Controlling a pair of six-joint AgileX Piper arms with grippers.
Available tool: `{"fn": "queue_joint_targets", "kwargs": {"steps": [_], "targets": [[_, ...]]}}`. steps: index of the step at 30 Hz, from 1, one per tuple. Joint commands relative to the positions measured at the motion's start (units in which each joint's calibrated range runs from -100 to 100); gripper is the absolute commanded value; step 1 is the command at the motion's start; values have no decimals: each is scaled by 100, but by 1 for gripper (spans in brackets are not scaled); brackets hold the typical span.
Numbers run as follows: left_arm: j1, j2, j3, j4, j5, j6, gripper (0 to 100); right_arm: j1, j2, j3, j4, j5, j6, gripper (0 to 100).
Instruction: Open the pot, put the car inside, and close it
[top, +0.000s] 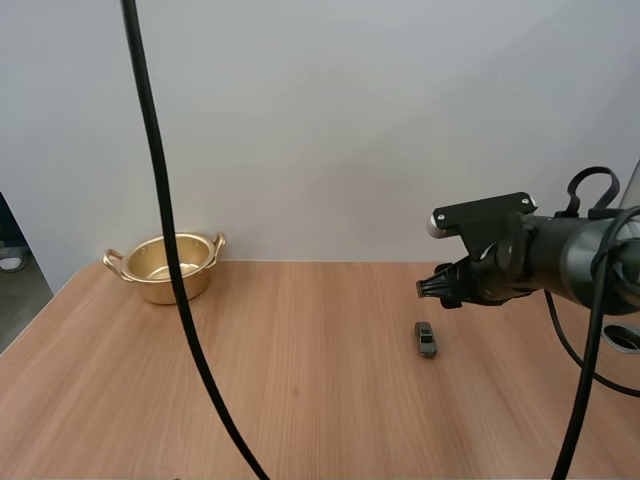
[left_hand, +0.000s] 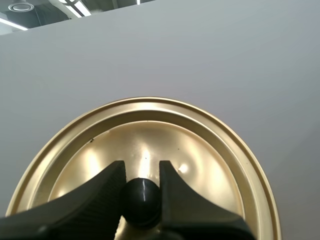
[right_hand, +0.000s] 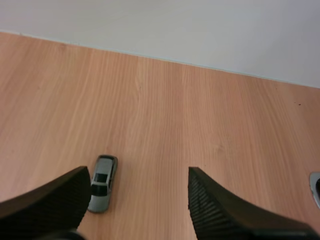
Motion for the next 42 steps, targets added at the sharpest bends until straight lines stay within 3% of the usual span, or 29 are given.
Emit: {"fn": "queue_joint_targets", "kwargs": {"steps": [1,6,21,27,42], "targets": [[5,6,5,-3,2,18,0,-1,68,-246,669,555,-131,93],[5,6,5,-3,2,18,0,-1,426,-634,1584,1543,-732,93],[5,112,5,7,2,17,0,-1,1536,-664,1797,1459,-1323,89],[5,167,5,7,2,17,0,-1,1843,-722,1865,992,-1620,81],[5,165,5,-107,2,17,0,-1,3033,-1118,2078,873,-2096,81]]}}
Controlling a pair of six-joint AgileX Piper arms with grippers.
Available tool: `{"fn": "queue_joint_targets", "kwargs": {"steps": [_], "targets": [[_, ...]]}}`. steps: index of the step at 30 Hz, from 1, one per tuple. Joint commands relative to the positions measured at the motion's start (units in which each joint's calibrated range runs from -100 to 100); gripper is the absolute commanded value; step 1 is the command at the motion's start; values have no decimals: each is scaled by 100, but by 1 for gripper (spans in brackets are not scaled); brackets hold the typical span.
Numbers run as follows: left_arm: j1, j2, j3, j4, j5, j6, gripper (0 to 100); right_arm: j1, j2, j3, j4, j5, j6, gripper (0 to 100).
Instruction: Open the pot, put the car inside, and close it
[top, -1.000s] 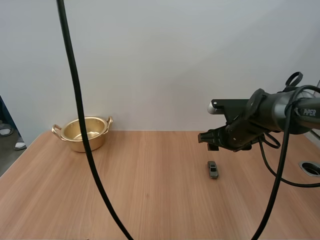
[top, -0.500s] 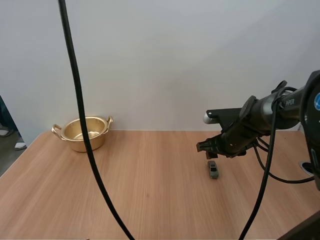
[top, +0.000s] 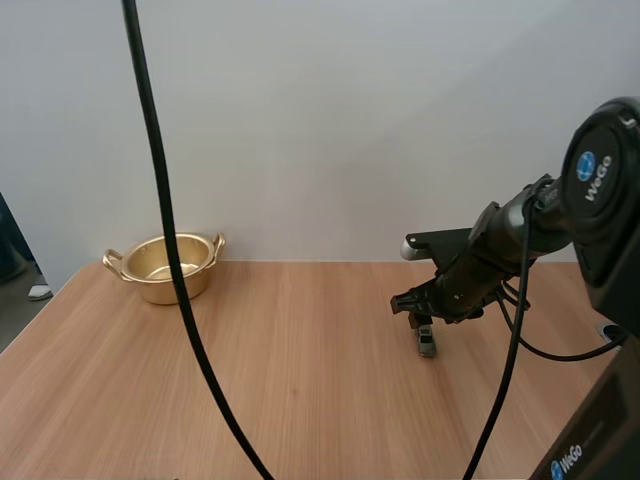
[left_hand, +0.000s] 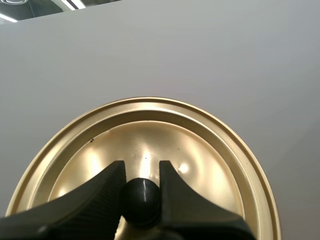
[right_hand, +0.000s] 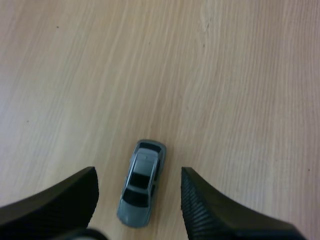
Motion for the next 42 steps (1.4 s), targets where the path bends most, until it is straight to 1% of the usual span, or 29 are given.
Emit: {"fn": "queue_joint_targets", "kwargs": {"steps": [1,6,11,15,23,24,25,26,27,29,35,37,39,42], "targets": [[5,-2,5,-2,2,-6,0,7,216,-77,8,29,-102,80],[5,-2,5,-2,2,-6,0,15,517,-233,20,29,-102,75],[5,-2,5,-2,2,-6,0,15,645,-384,56,14,-167,75],[5,-2,5,-16,2,-6,0,15,794,-474,133,28,-209,68],[5,-2,5,-87,2,-6,0,15,1128,-474,133,-128,-357,66],[5,-2,5,-105,2,-6,0,15,1159,-474,133,-134,-379,63],[5,-2,5,-124,2,-6,0,15,1190,-474,133,-134,-402,56],[5,-2,5,-136,2,-6,0,15,1203,-474,133,-155,-422,45],[5,-2,5,-165,2,-6,0,15,1217,-474,133,-180,-431,32],[5,-2,5,-193,2,-6,0,15,1217,-474,133,-308,-431,0],[5,-2,5,-200,2,-6,0,34,1217,-556,133,-503,-598,0],[5,-2,5,-200,2,-6,0,58,1203,-690,234,-484,-598,0],[5,-2,5,-200,2,-6,0,108,1186,-862,283,-306,-598,0],[5,-2,5,-200,2,-6,0,202,1112,-1251,452,349,-598,0]]}}
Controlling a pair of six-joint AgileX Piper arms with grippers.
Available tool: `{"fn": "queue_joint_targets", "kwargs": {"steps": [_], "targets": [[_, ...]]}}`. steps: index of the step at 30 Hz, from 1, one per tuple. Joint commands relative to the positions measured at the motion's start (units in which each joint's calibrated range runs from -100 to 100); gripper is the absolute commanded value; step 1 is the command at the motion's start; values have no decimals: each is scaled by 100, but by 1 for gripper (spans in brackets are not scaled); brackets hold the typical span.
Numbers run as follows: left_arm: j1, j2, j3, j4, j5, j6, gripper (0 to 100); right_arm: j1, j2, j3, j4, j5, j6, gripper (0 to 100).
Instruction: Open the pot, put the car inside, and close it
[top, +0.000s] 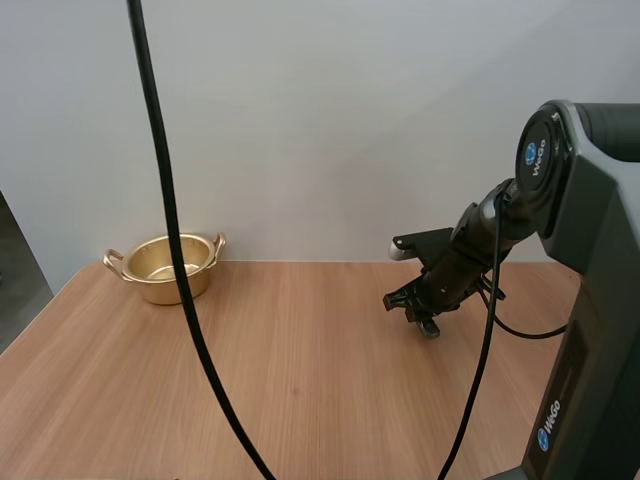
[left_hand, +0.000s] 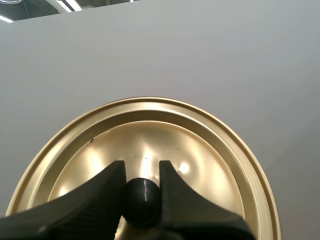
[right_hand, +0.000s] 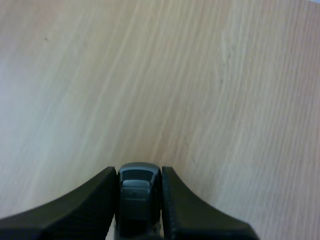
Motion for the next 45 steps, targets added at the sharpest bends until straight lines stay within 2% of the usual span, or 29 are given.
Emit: {"fn": "queue_joint_targets", "kwargs": {"steps": [1,10,20,24,28,33,39,45], "targets": [[5,-2,5,0,2,-6,0,68,-101,-317,138,583,-2,0],[5,-2,5,-14,2,-6,0,431,-1058,-1220,829,1511,-55,0],[5,-2,5,-12,8,-183,0,921,-1527,-1913,1850,1972,-933,0],[5,-14,5,53,9,-316,0,1174,-1377,-2000,1981,1726,-1013,0],[5,-55,5,53,9,-401,0,1455,-1101,-2000,2214,1292,-1432,0],[5,-223,5,67,-90,-401,0,1805,-638,-2072,2946,657,-2103,0],[5,-394,5,119,-236,-367,0,2181,92,-2777,2991,673,-2143,0],[5,-443,5,232,-188,-364,0,2368,720,-3566,2951,691,-2143,0]]}}
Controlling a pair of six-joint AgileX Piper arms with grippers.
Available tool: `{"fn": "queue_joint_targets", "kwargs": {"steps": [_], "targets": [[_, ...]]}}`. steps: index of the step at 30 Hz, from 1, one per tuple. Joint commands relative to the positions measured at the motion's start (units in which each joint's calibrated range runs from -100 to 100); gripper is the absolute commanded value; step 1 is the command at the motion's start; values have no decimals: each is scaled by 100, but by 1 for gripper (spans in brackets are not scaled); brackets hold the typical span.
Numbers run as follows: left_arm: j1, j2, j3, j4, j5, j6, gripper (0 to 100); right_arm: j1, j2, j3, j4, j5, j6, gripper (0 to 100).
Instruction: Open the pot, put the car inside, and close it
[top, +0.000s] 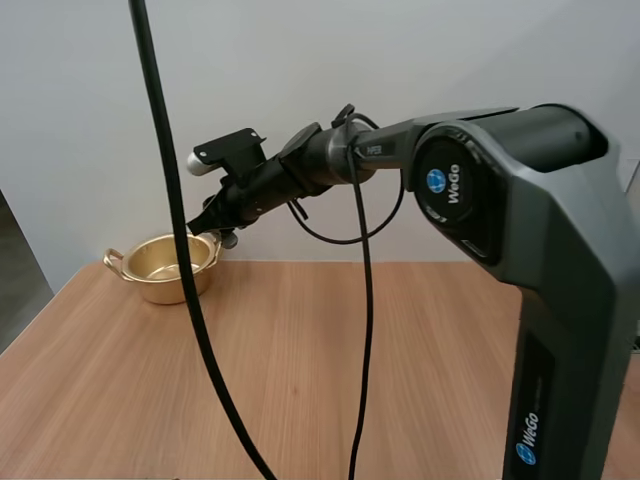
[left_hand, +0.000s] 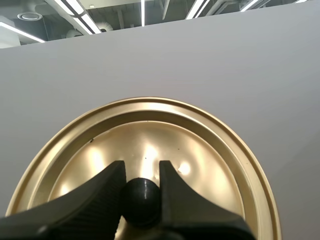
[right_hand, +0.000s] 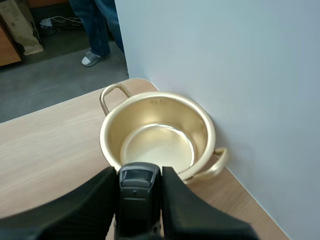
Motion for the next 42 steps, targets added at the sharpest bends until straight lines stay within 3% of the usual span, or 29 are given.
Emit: {"fn": "queue_joint_targets", "kwargs": {"steps": [1,16,21,23,32,42], "targets": [[5,-1,5,60,13,3,0,34,253,-357,0,12,-1,0],[5,-1,5,368,439,15,0,345,1982,-2719,-6,32,-1,0],[5,-1,5,411,607,15,0,369,2333,-3045,-45,16,-9,0],[5,-1,5,420,811,15,0,379,3146,-3790,-61,-34,-9,0],[5,-1,5,434,811,15,0,379,4023,-4061,-299,-327,-249,0],[5,-1,5,433,912,15,0,379,4097,-4061,-299,-485,-275,0]]}}
